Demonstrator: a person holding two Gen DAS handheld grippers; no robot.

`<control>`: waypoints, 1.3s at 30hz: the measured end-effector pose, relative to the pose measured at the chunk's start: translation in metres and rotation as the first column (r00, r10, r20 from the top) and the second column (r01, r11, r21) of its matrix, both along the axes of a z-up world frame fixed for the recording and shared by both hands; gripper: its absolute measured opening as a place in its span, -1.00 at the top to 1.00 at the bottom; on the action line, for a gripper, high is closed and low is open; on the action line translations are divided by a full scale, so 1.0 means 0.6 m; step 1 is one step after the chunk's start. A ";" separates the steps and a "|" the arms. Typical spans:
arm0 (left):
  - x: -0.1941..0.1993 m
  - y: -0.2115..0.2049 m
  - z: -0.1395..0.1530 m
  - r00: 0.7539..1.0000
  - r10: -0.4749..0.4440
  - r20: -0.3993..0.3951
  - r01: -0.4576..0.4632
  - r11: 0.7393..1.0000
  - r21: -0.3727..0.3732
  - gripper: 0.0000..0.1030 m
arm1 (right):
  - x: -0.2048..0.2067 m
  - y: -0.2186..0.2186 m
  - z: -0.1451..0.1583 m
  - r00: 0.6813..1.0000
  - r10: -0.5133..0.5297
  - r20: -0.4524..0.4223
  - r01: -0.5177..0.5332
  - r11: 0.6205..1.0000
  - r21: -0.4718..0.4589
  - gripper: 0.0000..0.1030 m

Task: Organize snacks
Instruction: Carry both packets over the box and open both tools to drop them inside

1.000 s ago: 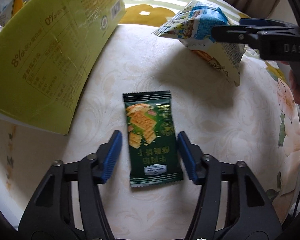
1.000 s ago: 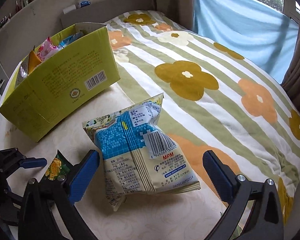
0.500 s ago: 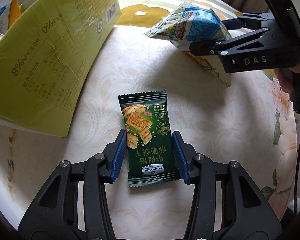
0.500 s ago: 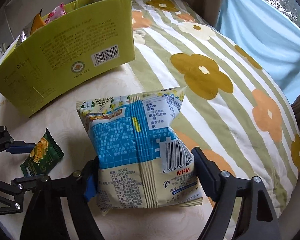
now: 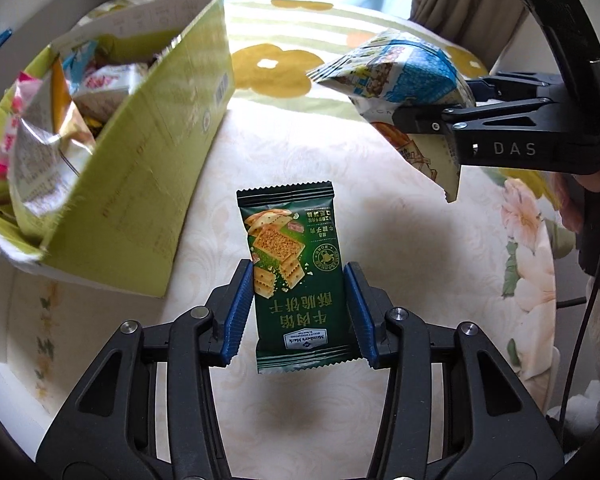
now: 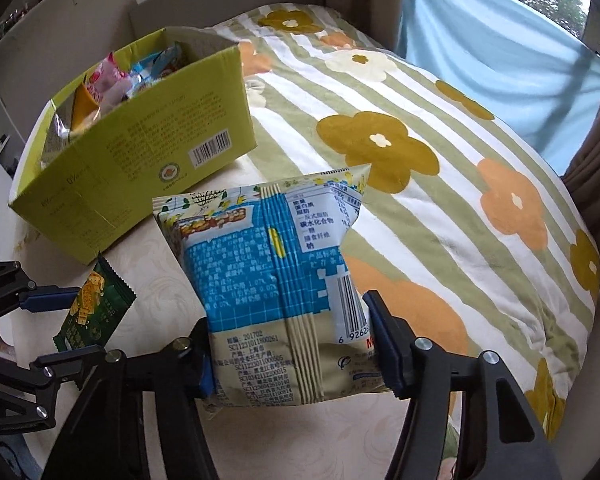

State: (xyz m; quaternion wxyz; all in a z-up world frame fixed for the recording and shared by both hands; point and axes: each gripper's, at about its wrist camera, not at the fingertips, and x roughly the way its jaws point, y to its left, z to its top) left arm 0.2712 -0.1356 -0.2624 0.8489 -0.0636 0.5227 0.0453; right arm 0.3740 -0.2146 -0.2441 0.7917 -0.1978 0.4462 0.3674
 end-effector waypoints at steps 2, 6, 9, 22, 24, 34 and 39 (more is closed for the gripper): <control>-0.007 0.003 0.024 1.000 -0.012 0.026 0.012 1.000 0.000 0.19 | -0.010 -0.010 0.028 0.998 -0.050 0.030 0.049 0.999 0.006 -0.11; -0.018 0.020 0.074 0.996 -0.037 0.087 0.038 0.999 -0.003 0.19 | -0.034 -0.021 0.076 0.990 -0.121 0.075 0.119 0.992 0.032 -0.11; -0.019 0.041 0.118 0.990 -0.047 0.133 0.049 0.999 -0.014 0.19 | -0.050 -0.025 0.108 0.979 -0.184 0.087 0.181 0.983 0.045 -0.11; 0.012 0.240 0.247 0.956 -0.127 0.264 0.134 0.991 -0.008 0.19 | -0.119 0.092 0.228 0.916 -0.400 0.038 0.387 0.903 0.185 -0.11; 0.025 0.281 0.257 0.954 -0.141 0.265 0.145 0.989 0.002 0.19 | -0.117 0.129 0.233 0.902 -0.432 0.030 0.419 0.888 0.189 -0.11; 0.118 0.469 0.260 0.953 -0.205 0.221 0.204 0.979 0.028 0.19 | -0.094 0.271 0.221 0.856 -0.516 -0.024 0.509 0.836 0.207 -0.11; 0.175 0.508 0.230 0.954 -0.255 0.156 0.259 0.966 -0.006 0.19 | -0.083 0.313 0.206 0.840 -0.540 -0.047 0.538 0.821 0.188 -0.11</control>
